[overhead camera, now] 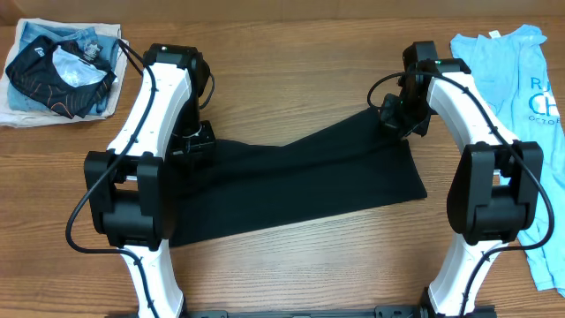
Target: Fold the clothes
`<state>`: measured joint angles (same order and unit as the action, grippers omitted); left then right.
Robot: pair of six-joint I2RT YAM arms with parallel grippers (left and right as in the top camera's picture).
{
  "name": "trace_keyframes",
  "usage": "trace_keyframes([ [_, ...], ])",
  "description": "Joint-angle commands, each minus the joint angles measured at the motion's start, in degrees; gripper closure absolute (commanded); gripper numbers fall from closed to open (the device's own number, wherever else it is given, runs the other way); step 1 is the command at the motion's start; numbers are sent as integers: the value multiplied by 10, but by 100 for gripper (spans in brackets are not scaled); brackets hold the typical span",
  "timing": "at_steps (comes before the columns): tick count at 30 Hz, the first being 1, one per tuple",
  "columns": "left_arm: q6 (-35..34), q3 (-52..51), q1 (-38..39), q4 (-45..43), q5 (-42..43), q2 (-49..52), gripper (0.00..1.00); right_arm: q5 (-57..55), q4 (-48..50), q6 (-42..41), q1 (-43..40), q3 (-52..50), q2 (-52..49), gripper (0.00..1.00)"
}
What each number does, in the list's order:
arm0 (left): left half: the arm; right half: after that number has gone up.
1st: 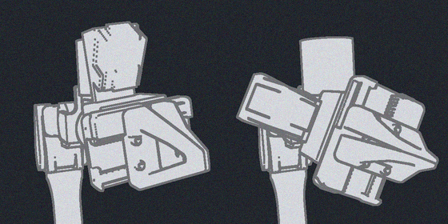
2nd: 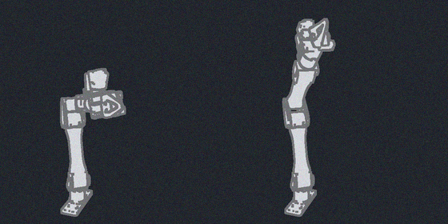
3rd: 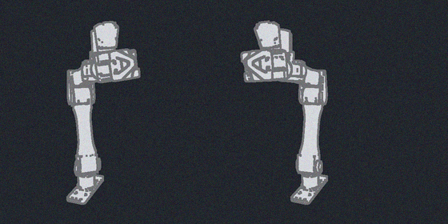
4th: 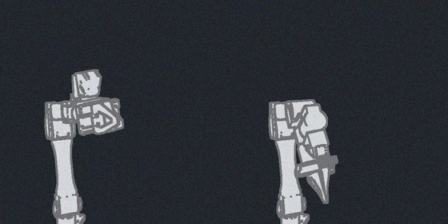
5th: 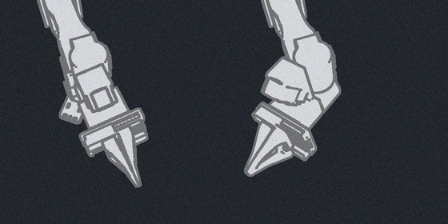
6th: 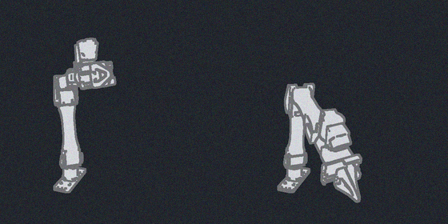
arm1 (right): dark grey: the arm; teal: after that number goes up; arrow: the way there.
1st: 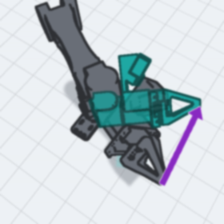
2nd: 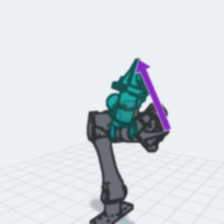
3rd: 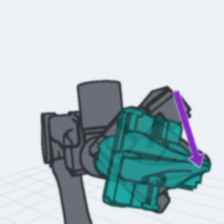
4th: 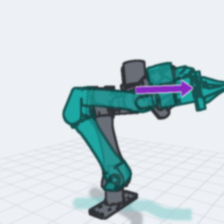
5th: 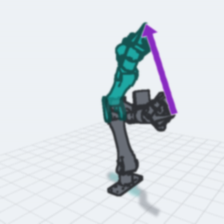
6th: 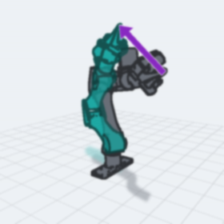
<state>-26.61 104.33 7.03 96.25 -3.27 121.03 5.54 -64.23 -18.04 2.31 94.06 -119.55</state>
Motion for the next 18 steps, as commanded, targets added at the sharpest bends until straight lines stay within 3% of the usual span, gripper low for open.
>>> trace_keyframes([
  [1,11,3,4,6,-12,1,96,-14,-29,-22,-13,40,1,96],
  [18,9,-115,32,4,-21,1,94,-20,-176,-30,-37,99,7,96],
])
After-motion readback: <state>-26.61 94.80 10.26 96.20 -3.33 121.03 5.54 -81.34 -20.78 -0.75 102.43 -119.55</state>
